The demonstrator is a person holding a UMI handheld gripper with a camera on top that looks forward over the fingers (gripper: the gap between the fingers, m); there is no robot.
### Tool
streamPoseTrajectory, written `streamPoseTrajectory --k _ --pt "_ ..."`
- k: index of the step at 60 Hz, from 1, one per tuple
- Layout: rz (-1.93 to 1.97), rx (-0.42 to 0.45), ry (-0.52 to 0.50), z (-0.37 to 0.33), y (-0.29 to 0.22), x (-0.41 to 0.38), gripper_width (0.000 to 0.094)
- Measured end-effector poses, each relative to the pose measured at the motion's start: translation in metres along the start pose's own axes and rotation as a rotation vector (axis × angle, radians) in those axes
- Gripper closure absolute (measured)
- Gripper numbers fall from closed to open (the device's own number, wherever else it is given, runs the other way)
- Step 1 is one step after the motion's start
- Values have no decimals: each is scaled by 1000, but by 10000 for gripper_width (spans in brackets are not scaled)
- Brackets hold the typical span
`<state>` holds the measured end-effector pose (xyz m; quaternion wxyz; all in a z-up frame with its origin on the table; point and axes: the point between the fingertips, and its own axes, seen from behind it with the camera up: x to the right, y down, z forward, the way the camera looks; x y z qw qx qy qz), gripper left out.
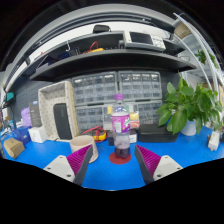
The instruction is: Pour water
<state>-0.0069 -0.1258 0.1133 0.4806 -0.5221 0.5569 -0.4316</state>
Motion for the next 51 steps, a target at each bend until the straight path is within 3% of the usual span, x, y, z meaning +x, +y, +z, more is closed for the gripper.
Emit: streamPoseTrajectory --k 19,51 --pt "-12 -44 22 -71 21 -49 73" --pt "-19 -21 -15 -103 3 -94 72"
